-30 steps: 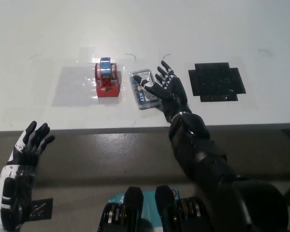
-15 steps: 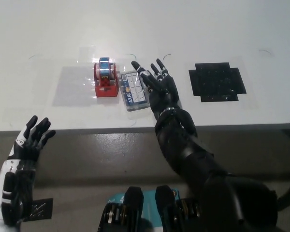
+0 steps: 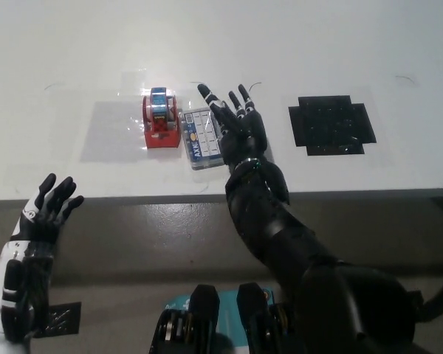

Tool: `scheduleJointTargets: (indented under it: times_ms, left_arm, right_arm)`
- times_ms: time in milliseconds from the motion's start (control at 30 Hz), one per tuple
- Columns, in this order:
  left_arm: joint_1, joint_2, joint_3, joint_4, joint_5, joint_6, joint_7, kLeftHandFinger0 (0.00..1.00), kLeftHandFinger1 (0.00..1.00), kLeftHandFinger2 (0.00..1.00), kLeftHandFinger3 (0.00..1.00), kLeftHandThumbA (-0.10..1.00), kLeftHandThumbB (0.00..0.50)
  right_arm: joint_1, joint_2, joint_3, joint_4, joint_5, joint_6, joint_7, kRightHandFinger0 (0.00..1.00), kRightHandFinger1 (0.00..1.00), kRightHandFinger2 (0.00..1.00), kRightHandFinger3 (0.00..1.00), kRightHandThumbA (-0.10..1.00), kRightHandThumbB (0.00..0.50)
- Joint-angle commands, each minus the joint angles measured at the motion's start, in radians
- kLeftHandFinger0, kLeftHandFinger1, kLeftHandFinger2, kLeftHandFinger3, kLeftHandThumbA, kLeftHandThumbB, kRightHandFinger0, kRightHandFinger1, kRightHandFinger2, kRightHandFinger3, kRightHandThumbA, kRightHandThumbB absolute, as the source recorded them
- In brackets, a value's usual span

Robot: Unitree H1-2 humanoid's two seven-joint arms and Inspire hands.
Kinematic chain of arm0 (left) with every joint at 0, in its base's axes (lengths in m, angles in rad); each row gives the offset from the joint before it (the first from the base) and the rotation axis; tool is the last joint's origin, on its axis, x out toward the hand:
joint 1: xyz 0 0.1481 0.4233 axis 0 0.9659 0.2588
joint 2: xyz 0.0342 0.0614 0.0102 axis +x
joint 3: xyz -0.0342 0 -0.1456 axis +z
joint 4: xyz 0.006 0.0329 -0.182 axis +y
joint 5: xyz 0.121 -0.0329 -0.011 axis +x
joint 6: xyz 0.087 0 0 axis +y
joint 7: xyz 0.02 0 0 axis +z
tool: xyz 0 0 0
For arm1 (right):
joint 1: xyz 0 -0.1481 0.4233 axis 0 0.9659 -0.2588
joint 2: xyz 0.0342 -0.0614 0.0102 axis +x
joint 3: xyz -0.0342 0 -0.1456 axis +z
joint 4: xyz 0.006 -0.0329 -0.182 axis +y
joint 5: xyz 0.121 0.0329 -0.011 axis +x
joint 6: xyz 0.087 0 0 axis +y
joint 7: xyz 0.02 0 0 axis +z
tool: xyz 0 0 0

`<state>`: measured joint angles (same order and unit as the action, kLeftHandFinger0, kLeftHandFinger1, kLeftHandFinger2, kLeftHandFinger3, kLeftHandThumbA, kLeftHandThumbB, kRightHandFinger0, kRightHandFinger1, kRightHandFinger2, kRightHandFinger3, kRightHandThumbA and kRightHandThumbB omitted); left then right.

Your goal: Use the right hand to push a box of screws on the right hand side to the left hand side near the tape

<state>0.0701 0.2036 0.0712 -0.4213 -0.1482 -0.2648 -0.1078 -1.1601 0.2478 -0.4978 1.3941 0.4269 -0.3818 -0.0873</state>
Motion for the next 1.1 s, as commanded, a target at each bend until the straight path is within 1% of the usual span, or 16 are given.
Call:
scheduleJointTargets:
  times_ms: [0,67,167,233,367,433,500,533,567,600,667,733,800,867,1000,1067]
  left_arm:
    - [-0.011,0.012,0.008,-0.03,-0.023,-0.004,-0.006,1.0,1.0,1.0,1.0,1.0,0.089]
    - [-0.01,0.006,0.004,-0.024,-0.024,-0.004,-0.005,1.0,1.0,1.0,1.0,1.0,0.088]
    - [-0.01,0.006,0.004,-0.022,-0.027,-0.004,-0.006,1.0,1.0,1.0,1.0,1.0,0.088]
    - [0.009,0.015,0.013,-0.023,-0.021,-0.013,-0.006,1.0,1.0,1.0,1.0,1.0,0.095]
    - [0.011,0.015,0.013,-0.024,-0.022,-0.009,-0.006,1.0,1.0,1.0,1.0,1.0,0.098]
    - [-0.002,0.014,0.009,-0.016,-0.014,-0.01,-0.007,1.0,1.0,1.0,1.0,1.0,0.085]
    - [0.002,0.014,0.012,-0.024,-0.008,-0.003,-0.003,1.0,1.0,1.0,1.0,1.0,0.091]
    - [0.003,0.014,0.012,-0.025,-0.006,-0.001,-0.003,1.0,1.0,1.0,1.0,1.0,0.091]
    - [0.005,0.015,0.015,-0.023,-0.005,-0.003,-0.002,1.0,1.0,1.0,1.0,1.0,0.097]
    - [0.005,0.015,0.014,-0.023,-0.005,-0.003,-0.002,1.0,1.0,1.0,1.0,1.0,0.097]
    - [0.008,0.021,0.016,-0.025,-0.01,-0.005,-0.006,1.0,1.0,1.0,1.0,1.0,0.077]
    - [-0.004,0.024,0.015,-0.025,-0.024,0.003,-0.008,1.0,1.0,1.0,1.0,1.0,0.055]
    - [-0.016,0.027,0.013,-0.025,-0.02,0.008,-0.01,1.0,1.0,1.0,1.0,1.0,0.043]
    - [-0.027,0.031,0.013,-0.02,-0.021,0.011,-0.012,1.0,1.0,1.0,1.0,1.0,0.042]
    - [-0.059,0.032,0.018,0.002,-0.016,0.01,-0.008,1.0,1.0,1.0,1.0,1.0,0.031]
    - [-0.078,0.03,0.021,0.018,-0.027,0.013,-0.005,1.0,1.0,1.0,1.0,1.0,0.004]
  right_arm:
    - [-0.052,-0.008,0.04,-0.064,-0.047,-0.088,-0.052,1.0,1.0,1.0,1.0,1.0,0.147]
    - [-0.021,-0.032,0.111,-0.203,-0.174,-0.088,-0.134,1.0,1.0,1.0,1.0,1.0,0.155]
    - [-0.008,-0.037,0.14,-0.249,-0.194,-0.088,-0.154,1.0,1.0,1.0,1.0,1.0,0.154]
    - [0.072,-0.047,0.211,-0.5,-0.297,-0.088,-0.167,1.0,1.0,1.0,1.0,1.0,0.179]
    - [0.098,-0.047,0.232,-0.567,-0.3,-0.088,-0.169,1.0,1.0,1.0,1.0,1.0,0.182]
    - [0.177,-0.046,0.262,-0.898,-0.311,-0.088,-0.128,1.0,1.0,1.0,1.0,1.0,0.195]
    - [0.215,-0.049,0.282,-1.042,-0.315,-0.049,-0.11,1.0,1.0,1.0,1.0,1.0,0.214]
    - [0.223,-0.05,0.287,-1.069,-0.323,-0.032,-0.113,1.0,1.0,1.0,1.0,1.0,0.214]
    - [0.284,-0.068,0.315,-1.213,-0.357,0.011,-0.082,1.0,1.0,1.0,1.0,1.0,0.167]
    - [0.289,-0.071,0.318,-1.224,-0.359,0.015,-0.081,1.0,1.0,1.0,1.0,1.0,0.161]
    - [0.383,-0.09,0.346,-1.4,-0.353,0.103,-0.04,1.0,1.0,1.0,1.0,1.0,0.192]
    - [0.484,-0.129,0.385,-1.564,-0.289,0.146,0.03,1.0,1.0,1.0,1.0,1.0,0.161]
    - [0.567,-0.169,0.405,-1.674,-0.279,0.193,0.06,1.0,1.0,1.0,1.0,1.0,0.206]
    - [0.656,-0.207,0.428,-1.769,-0.264,0.208,0.093,1.0,1.0,1.0,1.0,1.0,0.222]
    - [0.781,-0.293,0.469,-1.857,-0.207,0.23,0.15,1.0,1.0,1.0,1.0,1.0,0.207]
    - [0.847,-0.336,0.482,-1.889,-0.205,0.233,0.171,1.0,1.0,1.0,1.0,0.99,0.186]
